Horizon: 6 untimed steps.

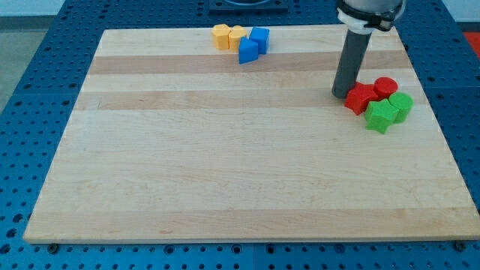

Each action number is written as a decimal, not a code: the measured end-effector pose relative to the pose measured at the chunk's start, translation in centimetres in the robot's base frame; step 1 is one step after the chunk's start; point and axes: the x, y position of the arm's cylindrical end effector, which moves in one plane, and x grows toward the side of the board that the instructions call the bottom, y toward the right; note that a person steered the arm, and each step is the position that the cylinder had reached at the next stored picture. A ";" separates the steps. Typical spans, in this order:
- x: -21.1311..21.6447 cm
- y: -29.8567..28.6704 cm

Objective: Move your arm diagonally bottom right to the green star

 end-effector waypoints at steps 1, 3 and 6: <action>0.0 0.0; 2.3 -4.9; 12.4 -1.2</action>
